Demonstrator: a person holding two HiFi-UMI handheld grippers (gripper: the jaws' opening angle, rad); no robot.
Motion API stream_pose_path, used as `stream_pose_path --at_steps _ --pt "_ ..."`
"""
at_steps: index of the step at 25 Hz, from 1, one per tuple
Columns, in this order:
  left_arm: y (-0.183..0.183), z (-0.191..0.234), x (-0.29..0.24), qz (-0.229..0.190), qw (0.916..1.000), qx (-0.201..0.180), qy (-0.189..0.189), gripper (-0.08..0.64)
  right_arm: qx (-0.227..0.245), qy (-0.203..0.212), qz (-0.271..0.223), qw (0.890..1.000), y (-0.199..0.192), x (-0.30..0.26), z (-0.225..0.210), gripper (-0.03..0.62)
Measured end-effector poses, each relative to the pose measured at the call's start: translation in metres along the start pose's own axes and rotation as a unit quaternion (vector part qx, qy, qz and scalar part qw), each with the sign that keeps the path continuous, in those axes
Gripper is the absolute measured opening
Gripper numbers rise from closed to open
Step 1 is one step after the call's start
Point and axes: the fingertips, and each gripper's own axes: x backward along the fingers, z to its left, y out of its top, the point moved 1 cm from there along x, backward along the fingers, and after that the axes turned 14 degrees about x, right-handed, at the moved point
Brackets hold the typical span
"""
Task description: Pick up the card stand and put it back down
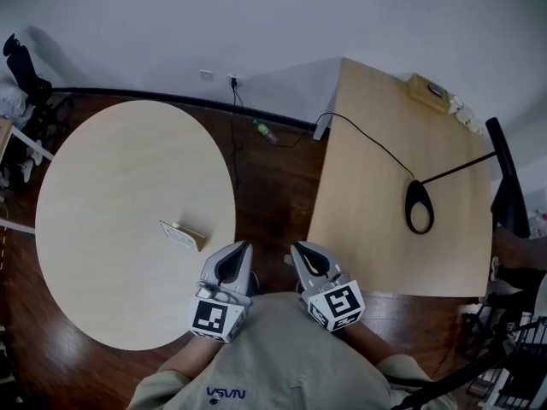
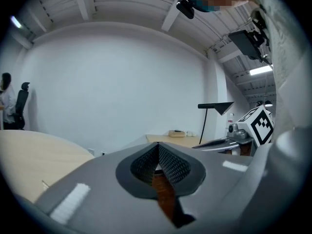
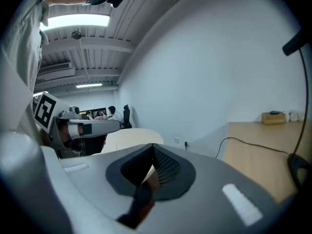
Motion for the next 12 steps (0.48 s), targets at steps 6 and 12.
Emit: stream_pose_path --at_steps 6,12 --pt "-0.010 -0.034 -0.033 0.010 0.9994 -0.001 -0.034 0.002 0.000 -0.057 -0.009 0.998 -0.002 0.038 -0.031 0.000" --pt "-0.009 -0.061 -0.054 0.015 0.9986 -0.010 -0.049 0.002 -0.017 -0.099 -0.017 0.995 -0.003 0.069 -0.065 0.000"
